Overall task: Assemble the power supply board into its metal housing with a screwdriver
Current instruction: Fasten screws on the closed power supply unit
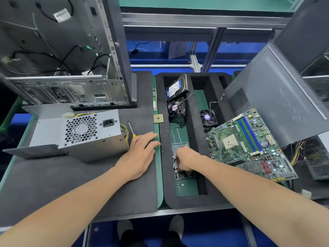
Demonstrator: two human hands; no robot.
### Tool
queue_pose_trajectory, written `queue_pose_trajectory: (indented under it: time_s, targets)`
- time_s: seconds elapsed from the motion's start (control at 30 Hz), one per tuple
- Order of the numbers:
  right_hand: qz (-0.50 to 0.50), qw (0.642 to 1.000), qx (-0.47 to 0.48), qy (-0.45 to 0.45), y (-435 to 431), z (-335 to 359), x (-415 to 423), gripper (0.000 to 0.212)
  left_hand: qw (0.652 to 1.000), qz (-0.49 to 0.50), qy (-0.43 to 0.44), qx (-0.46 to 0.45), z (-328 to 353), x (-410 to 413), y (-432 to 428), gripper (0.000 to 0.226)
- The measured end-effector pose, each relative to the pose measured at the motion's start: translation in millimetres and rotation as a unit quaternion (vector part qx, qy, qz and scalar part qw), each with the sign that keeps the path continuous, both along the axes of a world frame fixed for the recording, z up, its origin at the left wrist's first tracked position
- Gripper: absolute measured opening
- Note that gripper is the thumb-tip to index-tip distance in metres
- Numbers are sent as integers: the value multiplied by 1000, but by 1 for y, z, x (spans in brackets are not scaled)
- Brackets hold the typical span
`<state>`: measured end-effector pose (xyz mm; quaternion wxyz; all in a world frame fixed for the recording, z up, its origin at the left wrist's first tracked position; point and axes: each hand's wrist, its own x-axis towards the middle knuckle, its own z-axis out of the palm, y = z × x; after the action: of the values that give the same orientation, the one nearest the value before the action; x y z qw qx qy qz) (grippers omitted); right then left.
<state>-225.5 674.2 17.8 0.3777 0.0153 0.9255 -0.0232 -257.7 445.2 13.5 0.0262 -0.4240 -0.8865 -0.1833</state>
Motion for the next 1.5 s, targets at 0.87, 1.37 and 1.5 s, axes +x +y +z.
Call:
queue_pose_trajectory:
  time_s: [0.87,1.37,1.5]
  targets:
    - [-268,918,-251,-149,18,18,-12,18,999,8,-26,-38,11,3,1,30]
    - [-327,837,-420,-126,50,30,-9,31,999,14,-29,-42,15,4,2,30]
    - [-334,833,-423,-130,52,31,-8,32,999,17,-30,-42,15,4,2,30]
